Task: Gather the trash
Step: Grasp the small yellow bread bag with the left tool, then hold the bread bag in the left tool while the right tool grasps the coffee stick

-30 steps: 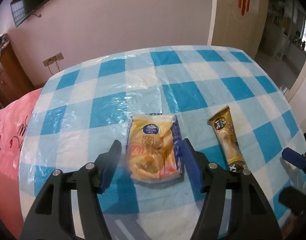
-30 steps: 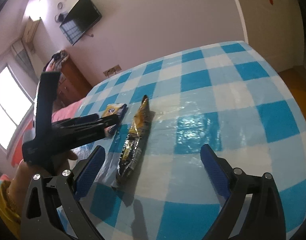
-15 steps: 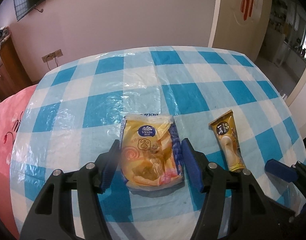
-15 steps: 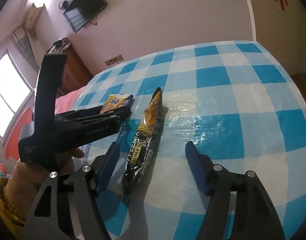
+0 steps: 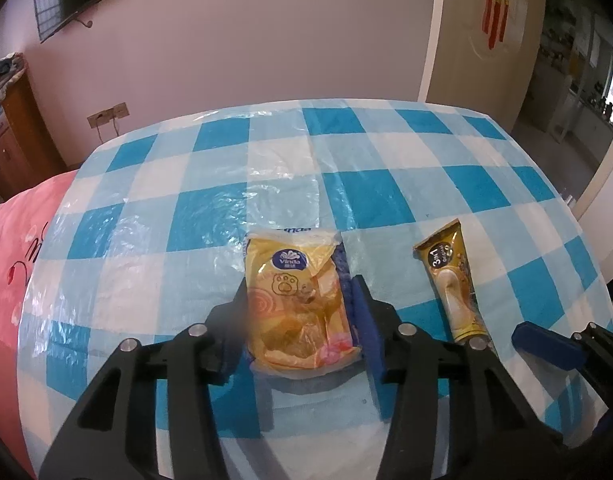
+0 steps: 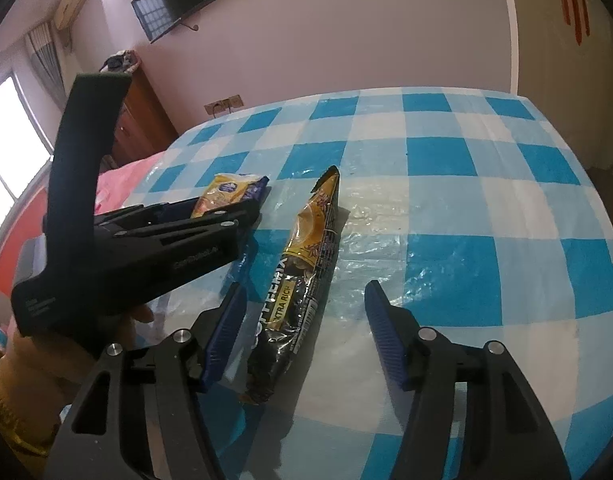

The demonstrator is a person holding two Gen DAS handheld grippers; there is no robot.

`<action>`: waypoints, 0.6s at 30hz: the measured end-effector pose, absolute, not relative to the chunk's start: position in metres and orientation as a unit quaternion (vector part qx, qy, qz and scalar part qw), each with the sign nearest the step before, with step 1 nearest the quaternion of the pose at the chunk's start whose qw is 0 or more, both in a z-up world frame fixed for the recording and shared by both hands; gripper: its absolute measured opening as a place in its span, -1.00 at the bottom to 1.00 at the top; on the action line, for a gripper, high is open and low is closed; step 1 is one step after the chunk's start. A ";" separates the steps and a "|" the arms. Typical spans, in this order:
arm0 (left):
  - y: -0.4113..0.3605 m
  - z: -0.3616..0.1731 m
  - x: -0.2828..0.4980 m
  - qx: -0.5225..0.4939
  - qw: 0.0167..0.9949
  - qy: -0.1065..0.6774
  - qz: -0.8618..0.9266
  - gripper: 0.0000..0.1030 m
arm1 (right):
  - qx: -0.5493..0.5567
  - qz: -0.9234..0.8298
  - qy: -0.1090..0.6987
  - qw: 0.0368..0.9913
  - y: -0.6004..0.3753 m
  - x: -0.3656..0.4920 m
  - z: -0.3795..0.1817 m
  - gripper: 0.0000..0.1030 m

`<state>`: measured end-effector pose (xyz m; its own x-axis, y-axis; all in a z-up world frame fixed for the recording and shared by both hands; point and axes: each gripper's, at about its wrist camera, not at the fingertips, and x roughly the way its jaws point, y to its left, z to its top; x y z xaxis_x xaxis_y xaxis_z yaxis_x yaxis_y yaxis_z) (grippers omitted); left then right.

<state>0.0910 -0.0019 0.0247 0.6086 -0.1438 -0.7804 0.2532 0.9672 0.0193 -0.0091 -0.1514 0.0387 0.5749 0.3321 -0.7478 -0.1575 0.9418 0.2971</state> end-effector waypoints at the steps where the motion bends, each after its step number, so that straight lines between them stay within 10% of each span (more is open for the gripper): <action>1: -0.001 0.025 0.090 0.063 0.895 0.428 -0.111 -0.09 | 0.096 0.135 0.440 0.883 -0.150 -0.010 0.039 0.12; 18: 0.039 0.029 0.047 0.011 0.890 0.440 -0.120 -0.15 | 0.090 0.145 0.445 0.879 -0.149 -0.005 0.035 -0.45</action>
<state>0.0465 0.0391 0.0286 0.5843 -0.2038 -0.7855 0.2230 0.9710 -0.0861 -0.0054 -0.1491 0.0349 0.5624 0.3348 -0.7560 -0.1747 0.9418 0.2871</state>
